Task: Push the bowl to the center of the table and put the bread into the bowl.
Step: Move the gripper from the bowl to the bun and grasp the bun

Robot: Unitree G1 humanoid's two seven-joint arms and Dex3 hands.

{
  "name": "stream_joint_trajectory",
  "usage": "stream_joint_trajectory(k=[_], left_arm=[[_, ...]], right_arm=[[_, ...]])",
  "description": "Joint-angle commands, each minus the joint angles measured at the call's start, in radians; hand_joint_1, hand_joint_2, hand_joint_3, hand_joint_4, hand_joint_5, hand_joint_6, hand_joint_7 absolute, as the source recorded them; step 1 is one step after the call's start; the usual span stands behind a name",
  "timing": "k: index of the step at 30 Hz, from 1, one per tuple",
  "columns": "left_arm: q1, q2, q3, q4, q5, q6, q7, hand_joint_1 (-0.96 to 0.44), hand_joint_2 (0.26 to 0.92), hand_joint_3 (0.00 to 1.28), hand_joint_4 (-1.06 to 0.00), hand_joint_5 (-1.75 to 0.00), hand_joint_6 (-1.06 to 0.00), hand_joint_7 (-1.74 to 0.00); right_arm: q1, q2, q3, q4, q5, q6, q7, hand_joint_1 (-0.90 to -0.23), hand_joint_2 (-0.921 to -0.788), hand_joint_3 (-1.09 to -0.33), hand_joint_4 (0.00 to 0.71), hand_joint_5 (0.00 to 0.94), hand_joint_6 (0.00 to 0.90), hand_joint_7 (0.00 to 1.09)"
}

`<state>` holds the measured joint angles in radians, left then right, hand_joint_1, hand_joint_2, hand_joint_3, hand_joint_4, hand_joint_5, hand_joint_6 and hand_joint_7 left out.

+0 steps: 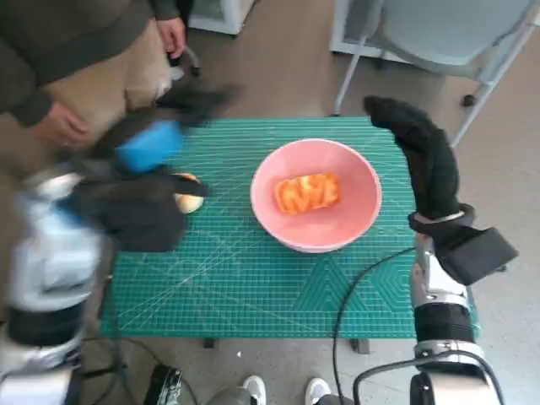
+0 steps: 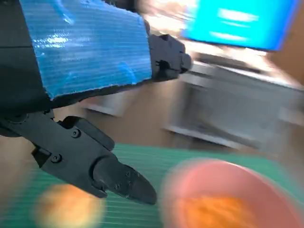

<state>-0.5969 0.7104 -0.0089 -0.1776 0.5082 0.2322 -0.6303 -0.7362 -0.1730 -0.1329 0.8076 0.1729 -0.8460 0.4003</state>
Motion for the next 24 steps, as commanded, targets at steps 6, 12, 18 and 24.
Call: stream_joint_trajectory(k=[6,12,18,24], left_arm=[[0.064,0.026,-0.047,-0.049,0.044,0.1,-0.032,-0.47,0.711,0.0,0.0,0.0,-0.17,-0.02],[0.067,0.013,-0.063,-0.046,0.029,0.139,-0.036,-0.43,0.703,0.0,0.0,0.0,-0.17,-0.02],[0.065,0.009,-0.077,-0.032,0.031,0.143,-0.021,-0.4,0.698,0.0,0.0,0.0,-0.18,-0.02],[0.05,0.002,-0.093,-0.011,0.038,0.145,-0.01,-0.41,0.699,0.0,0.0,0.0,-0.18,-0.01]], right_arm=[[-0.033,0.023,0.009,0.057,0.008,-0.006,0.037,-0.723,-0.921,-0.81,0.199,0.002,0.0,0.53],[-0.046,0.026,0.008,0.079,0.013,-0.014,0.055,-0.735,-0.921,-0.807,0.2,0.003,0.001,0.53],[-0.056,0.018,0.005,0.095,0.022,-0.014,0.078,-0.742,-0.921,-0.805,0.2,0.003,0.001,0.53],[-0.061,0.011,-0.001,0.104,0.033,-0.012,0.099,-0.742,-0.921,-0.805,0.2,0.002,0.001,0.53]])
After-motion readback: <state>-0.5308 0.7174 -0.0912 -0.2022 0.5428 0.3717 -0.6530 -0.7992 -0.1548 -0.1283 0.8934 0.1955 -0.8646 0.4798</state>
